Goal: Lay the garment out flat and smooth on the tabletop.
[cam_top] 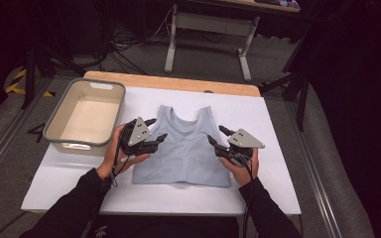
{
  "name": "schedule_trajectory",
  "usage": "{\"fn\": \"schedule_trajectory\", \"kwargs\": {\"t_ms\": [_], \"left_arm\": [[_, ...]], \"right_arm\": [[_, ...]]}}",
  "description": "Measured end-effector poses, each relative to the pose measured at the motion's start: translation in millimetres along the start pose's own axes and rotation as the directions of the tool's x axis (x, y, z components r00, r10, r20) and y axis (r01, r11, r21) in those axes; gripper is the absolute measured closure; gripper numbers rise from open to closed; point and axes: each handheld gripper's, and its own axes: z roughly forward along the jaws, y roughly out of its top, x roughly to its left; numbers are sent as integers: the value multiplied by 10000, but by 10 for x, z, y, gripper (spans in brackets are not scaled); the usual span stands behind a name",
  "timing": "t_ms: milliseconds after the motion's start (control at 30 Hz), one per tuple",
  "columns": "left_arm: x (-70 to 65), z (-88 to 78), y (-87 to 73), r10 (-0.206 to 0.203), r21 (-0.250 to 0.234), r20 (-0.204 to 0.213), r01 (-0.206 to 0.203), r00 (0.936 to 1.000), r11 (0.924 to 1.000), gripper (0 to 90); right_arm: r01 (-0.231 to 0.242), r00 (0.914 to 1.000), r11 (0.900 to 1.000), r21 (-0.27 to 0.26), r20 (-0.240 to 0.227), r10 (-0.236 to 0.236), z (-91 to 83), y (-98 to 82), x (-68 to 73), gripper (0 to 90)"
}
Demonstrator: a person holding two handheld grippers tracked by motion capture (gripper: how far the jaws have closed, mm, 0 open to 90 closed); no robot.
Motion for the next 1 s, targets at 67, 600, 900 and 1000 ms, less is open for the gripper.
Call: {"fn": "schedule_trajectory", "kwargs": {"t_ms": [67,600,900,1000], "left_arm": [[-14,-33,-17,-70,-12,50,70,10000,10000,336],[-78,-216,-120,-27,-184,-14,27,10000,9998,85],[-146,-392,-210,10,-469,478,12,9989,9989,57],[-166,-434,-251,-9,-408,595,34,9982,9992,45]], "right_arm": [[145,9997,9998,-102,194,-143,-20,-13,23,380],[-79,9991,9996,-287,405,91,-183,-153,62,147],[-141,9979,9989,-453,629,170,-307,-213,73,140],[-98,9985,9992,-395,527,119,-345,-230,92,140]]}}
